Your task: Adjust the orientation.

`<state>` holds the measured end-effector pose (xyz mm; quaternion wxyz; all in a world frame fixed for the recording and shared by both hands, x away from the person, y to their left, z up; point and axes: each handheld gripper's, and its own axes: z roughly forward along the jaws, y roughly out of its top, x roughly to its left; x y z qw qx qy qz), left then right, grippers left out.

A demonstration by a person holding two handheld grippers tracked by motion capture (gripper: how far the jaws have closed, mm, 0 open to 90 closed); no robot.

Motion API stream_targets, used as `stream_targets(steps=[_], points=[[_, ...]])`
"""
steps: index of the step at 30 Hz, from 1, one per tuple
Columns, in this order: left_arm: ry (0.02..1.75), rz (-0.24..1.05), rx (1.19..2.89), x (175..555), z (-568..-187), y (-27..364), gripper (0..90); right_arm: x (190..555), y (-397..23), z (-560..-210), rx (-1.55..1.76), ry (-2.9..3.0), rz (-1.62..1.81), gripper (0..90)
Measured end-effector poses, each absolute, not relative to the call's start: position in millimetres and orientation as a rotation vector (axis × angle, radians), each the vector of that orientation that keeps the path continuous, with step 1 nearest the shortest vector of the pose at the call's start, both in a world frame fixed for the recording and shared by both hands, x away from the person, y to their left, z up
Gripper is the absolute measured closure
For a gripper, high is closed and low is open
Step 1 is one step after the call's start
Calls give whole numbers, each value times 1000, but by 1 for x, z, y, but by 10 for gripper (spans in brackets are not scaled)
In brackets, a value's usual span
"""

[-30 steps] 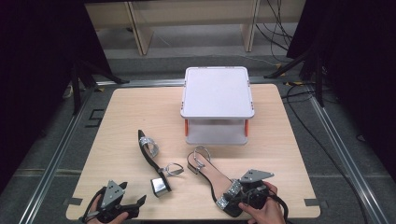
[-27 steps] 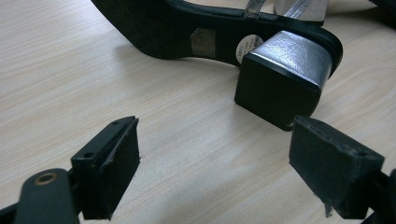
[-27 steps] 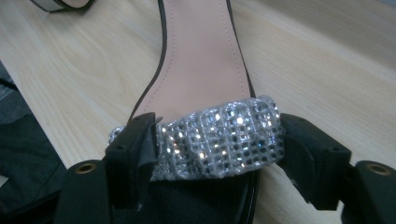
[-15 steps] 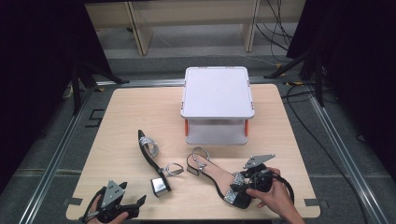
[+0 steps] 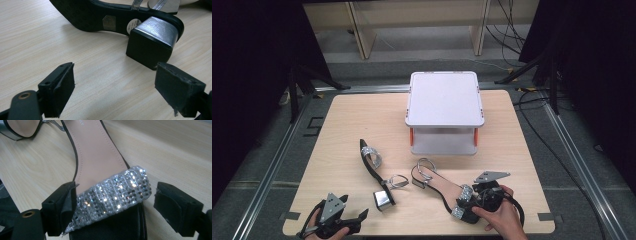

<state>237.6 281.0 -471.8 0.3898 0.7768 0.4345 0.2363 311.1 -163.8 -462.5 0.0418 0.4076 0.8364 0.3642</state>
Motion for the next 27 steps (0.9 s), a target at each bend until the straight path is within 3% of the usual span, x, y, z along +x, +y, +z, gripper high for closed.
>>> stream_targets(steps=[3, 11, 12, 20, 22, 27], points=[[1102, 597, 1978, 237, -471, 280, 159, 311, -160, -463, 1212, 2548, 1063, 345], [1094, 596, 1970, 238, -472, 281, 158, 322, -164, -456, 1110, 2629, 991, 467], [1104, 594, 1957, 237, -472, 280, 159, 327, -169, -454, 1046, 2597, 956, 591], [1133, 593, 1957, 237, -472, 281, 158, 348, -180, -449, 1077, 2683, 953, 603], [1122, 596, 1962, 238, -473, 281, 158, 354, -176, -447, 1014, 2699, 906, 652], [1121, 597, 1960, 238, -473, 281, 159, 376, -176, -446, 996, 2710, 894, 641]])
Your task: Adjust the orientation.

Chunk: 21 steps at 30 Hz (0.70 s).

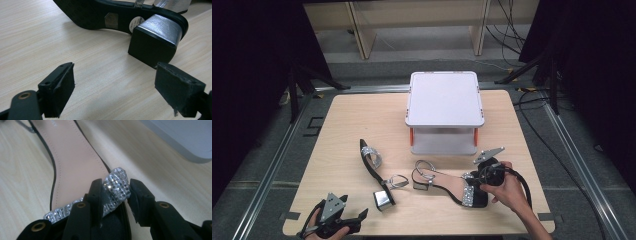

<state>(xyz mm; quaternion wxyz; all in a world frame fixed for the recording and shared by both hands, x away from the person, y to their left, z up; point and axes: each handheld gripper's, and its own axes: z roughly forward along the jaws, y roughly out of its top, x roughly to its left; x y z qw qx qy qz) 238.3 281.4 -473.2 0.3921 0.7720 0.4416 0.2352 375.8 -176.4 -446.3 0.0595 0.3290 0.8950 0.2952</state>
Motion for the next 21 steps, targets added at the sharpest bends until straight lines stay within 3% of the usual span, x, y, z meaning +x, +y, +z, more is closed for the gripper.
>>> stream_targets(steps=[3, 4, 5, 6, 8, 11, 12, 15, 21], points=[[1118, 600, 1965, 239, -473, 282, 159, 375, -174, -444, 1093, 2723, 880, 601], [1120, 597, 1963, 238, -473, 282, 159, 371, -176, -442, 1123, 2668, 892, 492], [1120, 597, 1963, 238, -473, 282, 159, 371, -176, -442, 1123, 2668, 892, 492], [1117, 595, 1960, 238, -473, 281, 158, 362, -178, -438, 1167, 2583, 943, 365], [1114, 597, 1964, 238, -472, 281, 159, 351, -176, -438, 1257, 2523, 1000, 260], [1091, 613, 1996, 239, -472, 282, 158, 341, -170, -445, 1284, 2519, 991, 246], [1098, 604, 1973, 238, -471, 281, 158, 334, -161, -453, 1295, 2531, 969, 200], [1110, 597, 1956, 237, -471, 281, 159, 330, -157, -457, 1262, 2548, 904, 242], [1106, 596, 1957, 237, -471, 280, 158, 336, -166, -455, 1204, 2567, 914, 435]])
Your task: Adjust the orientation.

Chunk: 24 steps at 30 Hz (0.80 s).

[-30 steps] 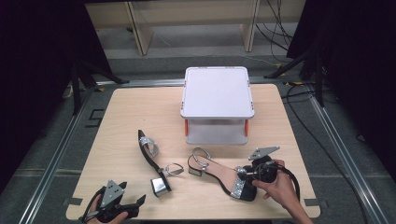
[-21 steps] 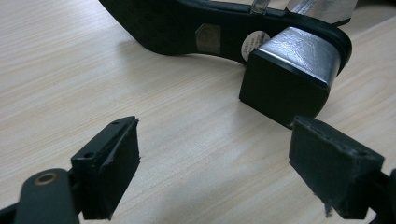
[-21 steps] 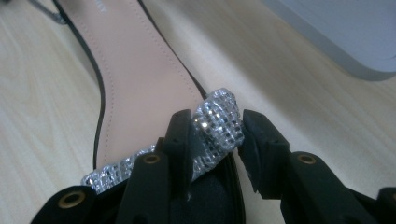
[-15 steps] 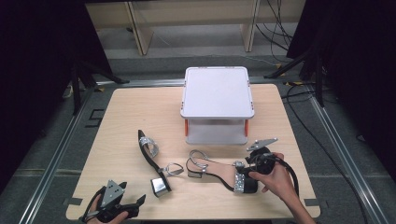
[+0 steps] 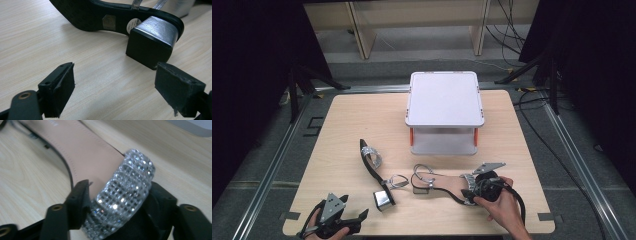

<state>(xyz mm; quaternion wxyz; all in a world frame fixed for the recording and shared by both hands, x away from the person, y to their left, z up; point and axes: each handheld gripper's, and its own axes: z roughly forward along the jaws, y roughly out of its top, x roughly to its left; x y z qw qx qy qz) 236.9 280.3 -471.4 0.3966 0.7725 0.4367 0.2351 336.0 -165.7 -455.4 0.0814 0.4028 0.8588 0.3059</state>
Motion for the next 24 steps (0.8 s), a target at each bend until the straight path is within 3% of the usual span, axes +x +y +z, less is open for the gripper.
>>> stream_targets(steps=[9, 19, 24], points=[[1107, 594, 1962, 238, -472, 280, 159, 361, -179, -451, 1086, 2570, 894, 593], [1082, 616, 1997, 239, -471, 283, 159, 362, -181, -454, 1034, 2563, 871, 525], [1075, 620, 2000, 240, -471, 284, 159, 364, -180, -454, 988, 2572, 823, 639]])
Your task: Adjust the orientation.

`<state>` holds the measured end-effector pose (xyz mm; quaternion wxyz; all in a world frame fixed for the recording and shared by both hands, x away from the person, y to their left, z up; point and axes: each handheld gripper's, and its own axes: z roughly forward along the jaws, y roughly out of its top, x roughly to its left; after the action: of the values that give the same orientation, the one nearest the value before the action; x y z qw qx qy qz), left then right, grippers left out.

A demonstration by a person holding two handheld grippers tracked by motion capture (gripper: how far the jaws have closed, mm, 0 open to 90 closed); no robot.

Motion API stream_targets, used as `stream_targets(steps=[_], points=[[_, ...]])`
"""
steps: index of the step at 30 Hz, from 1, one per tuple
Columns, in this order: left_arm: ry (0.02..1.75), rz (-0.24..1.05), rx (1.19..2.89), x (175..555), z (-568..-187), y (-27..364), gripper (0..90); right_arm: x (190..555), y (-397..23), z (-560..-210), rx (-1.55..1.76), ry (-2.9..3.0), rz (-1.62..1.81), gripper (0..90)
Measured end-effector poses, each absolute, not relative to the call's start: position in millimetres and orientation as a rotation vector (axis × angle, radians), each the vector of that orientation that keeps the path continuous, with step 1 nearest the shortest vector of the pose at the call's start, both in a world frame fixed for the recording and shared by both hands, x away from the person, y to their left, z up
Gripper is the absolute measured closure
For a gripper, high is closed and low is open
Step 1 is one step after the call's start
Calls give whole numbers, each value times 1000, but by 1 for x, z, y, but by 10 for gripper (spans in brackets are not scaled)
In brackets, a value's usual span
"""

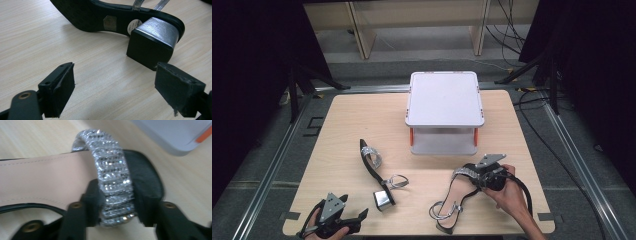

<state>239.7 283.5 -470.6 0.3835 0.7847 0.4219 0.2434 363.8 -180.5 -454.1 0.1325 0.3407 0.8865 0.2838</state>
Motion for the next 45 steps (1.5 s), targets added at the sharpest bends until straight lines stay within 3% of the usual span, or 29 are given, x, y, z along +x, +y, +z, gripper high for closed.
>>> stream_targets(steps=[9, 14, 20, 36, 45], points=[[1109, 596, 1959, 238, -472, 281, 159, 388, -172, -452, 904, 2591, 804, 632], [1105, 594, 1953, 237, -471, 280, 159, 390, -173, -449, 1009, 2567, 823, 429], [1082, 611, 1987, 238, -470, 282, 159, 360, -179, -426, 1171, 2498, 948, 340], [1102, 594, 1948, 237, -470, 281, 159, 306, -147, -431, 1077, 2588, 941, 256], [1078, 618, 1988, 238, -470, 283, 159, 291, -145, -437, 1054, 2585, 789, 265]])
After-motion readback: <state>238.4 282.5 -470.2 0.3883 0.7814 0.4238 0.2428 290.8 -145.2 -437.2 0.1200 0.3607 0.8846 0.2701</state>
